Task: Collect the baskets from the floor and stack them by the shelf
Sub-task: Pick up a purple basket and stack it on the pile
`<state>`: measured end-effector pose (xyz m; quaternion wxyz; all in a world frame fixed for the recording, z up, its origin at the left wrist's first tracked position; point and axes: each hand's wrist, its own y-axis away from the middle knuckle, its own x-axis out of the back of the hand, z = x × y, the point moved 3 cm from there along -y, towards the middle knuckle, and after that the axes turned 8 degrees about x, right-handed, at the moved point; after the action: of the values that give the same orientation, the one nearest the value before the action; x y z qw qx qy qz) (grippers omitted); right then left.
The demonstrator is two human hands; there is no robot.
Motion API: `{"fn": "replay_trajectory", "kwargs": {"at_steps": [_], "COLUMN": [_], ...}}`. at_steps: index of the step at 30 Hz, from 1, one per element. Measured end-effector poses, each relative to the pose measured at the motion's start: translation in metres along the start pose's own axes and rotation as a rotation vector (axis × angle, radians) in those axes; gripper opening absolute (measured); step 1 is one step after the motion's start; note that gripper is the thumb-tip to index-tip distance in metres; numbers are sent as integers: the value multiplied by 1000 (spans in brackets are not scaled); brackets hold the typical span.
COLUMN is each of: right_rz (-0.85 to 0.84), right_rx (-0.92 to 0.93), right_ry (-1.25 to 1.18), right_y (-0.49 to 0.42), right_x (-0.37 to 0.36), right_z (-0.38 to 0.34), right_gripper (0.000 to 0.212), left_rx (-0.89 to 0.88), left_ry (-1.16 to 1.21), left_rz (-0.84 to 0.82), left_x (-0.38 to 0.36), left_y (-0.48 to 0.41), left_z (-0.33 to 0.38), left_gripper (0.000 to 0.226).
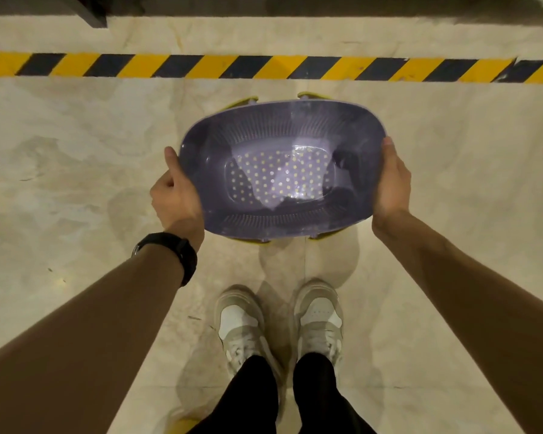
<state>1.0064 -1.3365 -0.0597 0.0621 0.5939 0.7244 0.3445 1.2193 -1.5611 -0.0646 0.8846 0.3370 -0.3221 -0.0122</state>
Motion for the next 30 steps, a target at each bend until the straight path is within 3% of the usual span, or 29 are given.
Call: {"fn": "replay_trajectory", "kwargs": {"at_steps": [12, 23, 30], "right_rz": [28, 106, 100], "right_rx": [22, 124, 146], "right_ry": [35, 63, 35], "right_y": [19, 94, 162], "right_x": [20, 88, 141], "right_z": [-61, -206, -301], "right_gripper": [43, 50, 58], "left_rx": [-141, -231, -322], "left_ry": [-10, -68, -101], "left_rz": [-95, -76, -99], "left_x": [19, 97, 163], "left_y": [36, 146, 227], "left_z": [43, 170, 255], "left_gripper": [66, 72, 64]}}
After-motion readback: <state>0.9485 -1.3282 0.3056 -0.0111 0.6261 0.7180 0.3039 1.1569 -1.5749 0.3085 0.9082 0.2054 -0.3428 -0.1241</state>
